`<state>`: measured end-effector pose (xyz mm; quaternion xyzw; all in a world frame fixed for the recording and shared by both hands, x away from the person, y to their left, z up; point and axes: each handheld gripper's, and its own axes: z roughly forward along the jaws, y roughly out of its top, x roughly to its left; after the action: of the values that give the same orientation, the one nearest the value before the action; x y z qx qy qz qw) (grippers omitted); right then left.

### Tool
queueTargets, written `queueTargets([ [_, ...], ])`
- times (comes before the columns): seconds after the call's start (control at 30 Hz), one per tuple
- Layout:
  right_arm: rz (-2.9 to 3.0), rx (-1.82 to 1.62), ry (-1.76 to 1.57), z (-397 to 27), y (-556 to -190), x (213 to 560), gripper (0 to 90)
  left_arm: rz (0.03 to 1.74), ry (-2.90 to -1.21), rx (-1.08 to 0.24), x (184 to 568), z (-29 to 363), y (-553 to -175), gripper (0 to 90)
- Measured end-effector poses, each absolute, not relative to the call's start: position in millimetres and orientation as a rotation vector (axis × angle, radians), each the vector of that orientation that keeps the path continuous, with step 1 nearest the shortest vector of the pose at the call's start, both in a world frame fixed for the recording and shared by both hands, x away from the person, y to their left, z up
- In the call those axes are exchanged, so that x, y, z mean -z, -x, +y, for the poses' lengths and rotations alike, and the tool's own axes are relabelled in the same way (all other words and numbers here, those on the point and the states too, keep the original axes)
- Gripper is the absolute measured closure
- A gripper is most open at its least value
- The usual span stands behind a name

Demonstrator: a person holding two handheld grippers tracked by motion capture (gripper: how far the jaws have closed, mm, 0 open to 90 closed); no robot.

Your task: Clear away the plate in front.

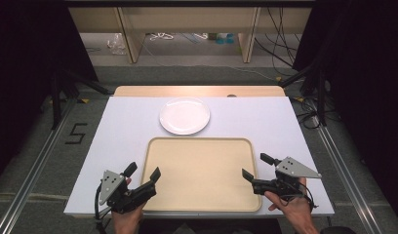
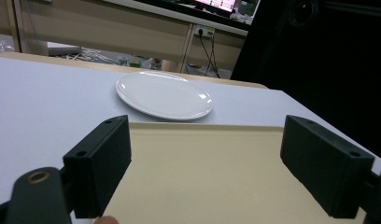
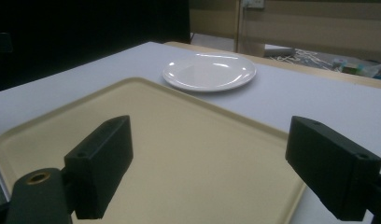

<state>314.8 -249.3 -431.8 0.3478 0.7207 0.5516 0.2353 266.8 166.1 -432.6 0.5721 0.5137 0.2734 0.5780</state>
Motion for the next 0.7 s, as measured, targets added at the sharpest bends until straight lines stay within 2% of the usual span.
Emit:
queueTargets([
  [0.2,1.981,-1.516,-0.954,-250,-315,432,15.7,1.207,-1.34,-0.632,434,165,-268,16.0],
  [0.33,1.983,-1.505,-0.963,-249,-315,433,15.8,1.203,-1.31,-0.55,436,162,-271,16.0],
  [0.5,2.0,-1.497,-0.963,-249,-314,432,15.8,1.212,-1.324,-0.545,436,156,-275,15.9],
  [0.7,1.997,-1.526,-0.971,-250,-314,432,15.9,1.225,-1.303,-0.477,430,145,-300,15.8],
])
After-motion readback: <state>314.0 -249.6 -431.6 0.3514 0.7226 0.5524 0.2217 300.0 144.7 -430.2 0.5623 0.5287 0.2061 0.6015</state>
